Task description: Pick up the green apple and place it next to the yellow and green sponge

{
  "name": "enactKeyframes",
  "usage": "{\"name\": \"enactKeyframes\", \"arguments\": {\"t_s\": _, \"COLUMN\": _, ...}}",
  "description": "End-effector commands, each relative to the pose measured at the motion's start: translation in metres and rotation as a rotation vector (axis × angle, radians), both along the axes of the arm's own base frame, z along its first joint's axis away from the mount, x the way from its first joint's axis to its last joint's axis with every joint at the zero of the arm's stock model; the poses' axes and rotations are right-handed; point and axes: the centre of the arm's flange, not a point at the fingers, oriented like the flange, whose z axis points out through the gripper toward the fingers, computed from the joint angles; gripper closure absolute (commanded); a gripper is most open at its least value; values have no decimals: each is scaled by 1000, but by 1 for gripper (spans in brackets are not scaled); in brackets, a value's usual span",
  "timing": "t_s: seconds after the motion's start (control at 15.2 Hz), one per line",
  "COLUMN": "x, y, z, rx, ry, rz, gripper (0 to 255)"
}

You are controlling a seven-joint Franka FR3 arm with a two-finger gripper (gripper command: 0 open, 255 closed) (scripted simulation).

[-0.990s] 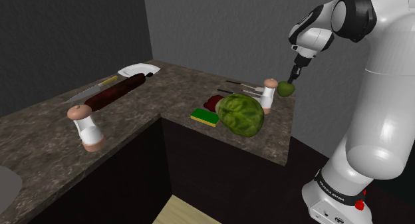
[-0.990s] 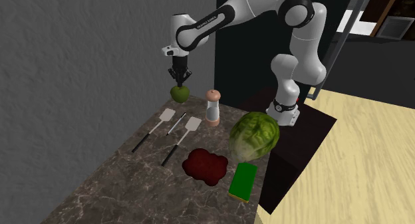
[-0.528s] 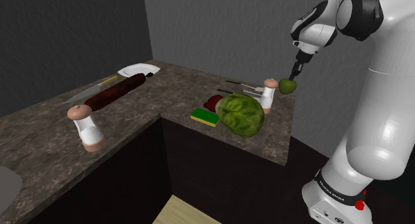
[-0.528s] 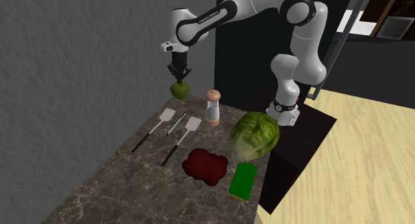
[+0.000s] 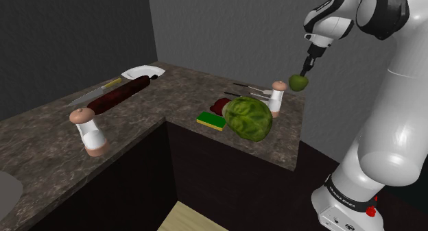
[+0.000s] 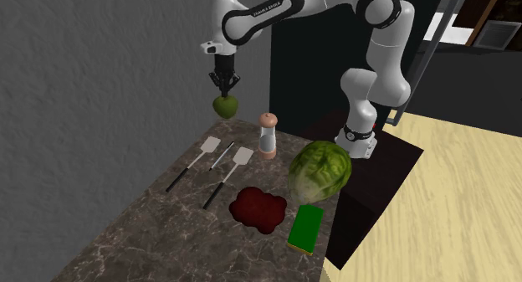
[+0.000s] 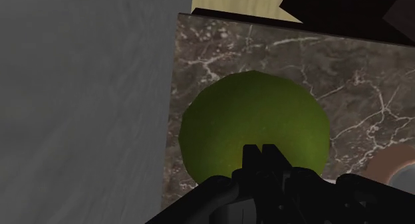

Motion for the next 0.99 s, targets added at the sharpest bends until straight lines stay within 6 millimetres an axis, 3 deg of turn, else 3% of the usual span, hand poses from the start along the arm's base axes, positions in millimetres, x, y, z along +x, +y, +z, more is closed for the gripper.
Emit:
{"name": "enactKeyframes", "arguments": {"t_s": 0.0, "x": 0, "y": 0, "z": 12, "rx": 0, "ry": 0, "rz": 0, "gripper": 255}}
{"name": "enactKeyframes", "arguments": {"t_s": 0.92, "x": 0, "y": 0, "z": 86, "rx": 0, "ry": 0, "rz": 0, "gripper": 255}}
